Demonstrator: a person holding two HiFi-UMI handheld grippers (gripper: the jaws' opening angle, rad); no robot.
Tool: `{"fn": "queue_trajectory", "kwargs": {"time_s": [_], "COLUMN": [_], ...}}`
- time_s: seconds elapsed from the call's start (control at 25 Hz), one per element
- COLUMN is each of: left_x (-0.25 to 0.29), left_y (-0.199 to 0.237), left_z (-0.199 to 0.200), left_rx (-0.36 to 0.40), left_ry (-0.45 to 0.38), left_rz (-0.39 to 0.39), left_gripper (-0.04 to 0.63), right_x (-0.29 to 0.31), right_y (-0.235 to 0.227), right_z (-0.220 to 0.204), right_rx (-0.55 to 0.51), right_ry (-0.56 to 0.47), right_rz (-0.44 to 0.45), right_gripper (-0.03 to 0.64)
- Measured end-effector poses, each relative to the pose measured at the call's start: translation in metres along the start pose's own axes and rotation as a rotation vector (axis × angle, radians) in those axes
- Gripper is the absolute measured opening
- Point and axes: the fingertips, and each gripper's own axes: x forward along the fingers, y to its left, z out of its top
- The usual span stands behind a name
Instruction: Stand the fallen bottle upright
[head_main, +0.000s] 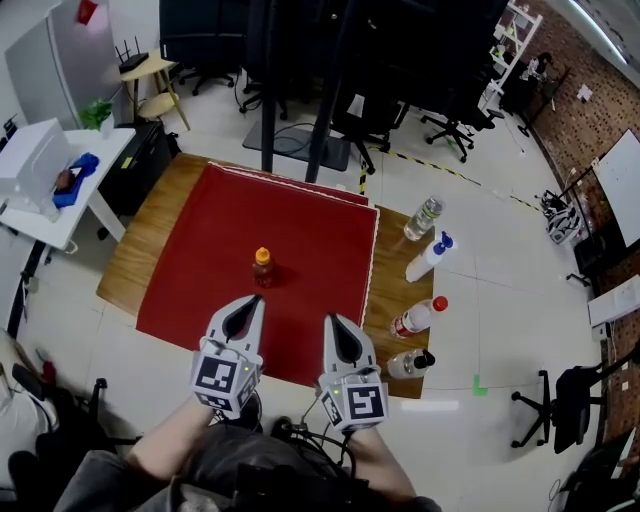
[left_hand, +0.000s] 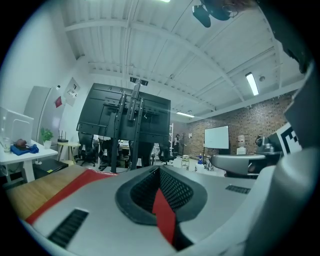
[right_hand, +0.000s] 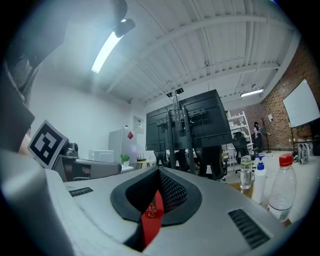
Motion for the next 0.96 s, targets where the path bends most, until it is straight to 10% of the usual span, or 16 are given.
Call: {"fn": "queue_trajectory", "kwargs": {"time_s": [0.96], "left_x": [0.003], "left_y": [0.020], "left_z": [0.004], "left_rx": [0.004], "left_ry": [-0.010], "left_rz": [-0.044], "left_gripper": [0.006], "right_x": [0.027], "right_y": [0.022], "right_z": [-0.003], "right_rx": [-0.031], "right_ry": [0.012], "right_rz": [0.013], "right_gripper": [0.006]}}
